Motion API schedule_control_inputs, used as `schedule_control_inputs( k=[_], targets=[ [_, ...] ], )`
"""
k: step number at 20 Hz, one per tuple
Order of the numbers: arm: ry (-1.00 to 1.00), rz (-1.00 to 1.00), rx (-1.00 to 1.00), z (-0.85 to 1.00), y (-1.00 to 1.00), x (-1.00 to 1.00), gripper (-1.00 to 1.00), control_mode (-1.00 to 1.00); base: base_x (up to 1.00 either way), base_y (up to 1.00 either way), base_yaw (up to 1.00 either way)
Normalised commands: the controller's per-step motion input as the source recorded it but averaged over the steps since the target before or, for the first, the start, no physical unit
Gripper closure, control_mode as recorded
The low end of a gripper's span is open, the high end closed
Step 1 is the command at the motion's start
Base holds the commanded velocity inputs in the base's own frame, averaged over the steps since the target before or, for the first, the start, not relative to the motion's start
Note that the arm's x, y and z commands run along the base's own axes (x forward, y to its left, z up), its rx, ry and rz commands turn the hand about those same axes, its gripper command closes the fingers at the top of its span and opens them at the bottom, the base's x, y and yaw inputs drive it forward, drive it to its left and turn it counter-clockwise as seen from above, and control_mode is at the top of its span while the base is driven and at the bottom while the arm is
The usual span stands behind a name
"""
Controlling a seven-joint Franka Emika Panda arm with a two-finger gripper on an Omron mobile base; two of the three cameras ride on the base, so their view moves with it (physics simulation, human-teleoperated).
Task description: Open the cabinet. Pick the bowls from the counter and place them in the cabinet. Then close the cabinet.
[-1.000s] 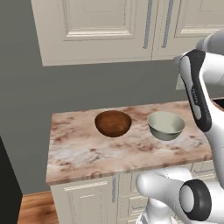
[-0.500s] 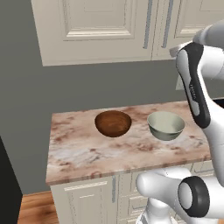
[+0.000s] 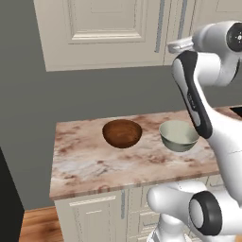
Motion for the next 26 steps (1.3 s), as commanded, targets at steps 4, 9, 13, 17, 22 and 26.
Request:
schedule_control_inputs(
  k=[4,9,13,17,22,26],
  targets=[
    [-0.15,-0.03,0.0,0.04,0.01,0.46,-1.0,-1.0,0.0,0.0,0.0],
    [-0.1,-0.06,0.0,0.05,-0.17,0.19,-1.0,-1.0,0.0,0.0,0.0],
    [-0.03,-0.01,0.02,0.13,-0.23,0.14,-1.0,-1.0,0.0,0.0,0.0],
    [0.05,0.0,0.02,0.04,-0.11,0.27,-1.0,-1.0,0.0,0.0,0.0],
    [0.17,0.0,0.04,0.01,-0.15,0.46,-1.0,-1.0,0.0,0.0,0.0],
    [0.14,0.0,0.03,0.0,-0.17,0.53,-1.0,-1.0,0.0,0.0,0.0]
  ],
)
